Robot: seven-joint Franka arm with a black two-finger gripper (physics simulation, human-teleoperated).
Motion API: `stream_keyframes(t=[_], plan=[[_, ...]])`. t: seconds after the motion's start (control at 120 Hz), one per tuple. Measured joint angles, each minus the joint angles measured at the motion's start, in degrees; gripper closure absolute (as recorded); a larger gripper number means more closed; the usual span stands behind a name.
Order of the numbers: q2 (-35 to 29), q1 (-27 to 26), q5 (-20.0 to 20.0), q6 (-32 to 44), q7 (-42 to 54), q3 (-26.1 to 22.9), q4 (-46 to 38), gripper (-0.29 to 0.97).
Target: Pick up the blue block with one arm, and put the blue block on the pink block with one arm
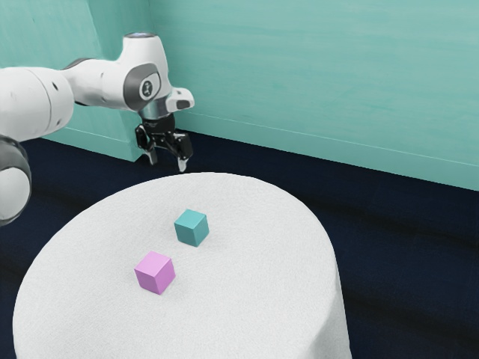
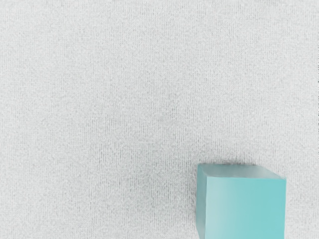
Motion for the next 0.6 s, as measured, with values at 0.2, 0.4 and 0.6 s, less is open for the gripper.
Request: stream_keyframes(t=[0.2,0.4,0.6], plan=[[4.9,-0.2,-1.8,4.7,1.2,-0.7,1.0,0.02],[5.5,-2.3,-4.2,7.0,2.1,-1.1,1.4,0.02],[7.8,-6.5,-6.3,9.4,2.6,-1.2,1.1,0.02]])
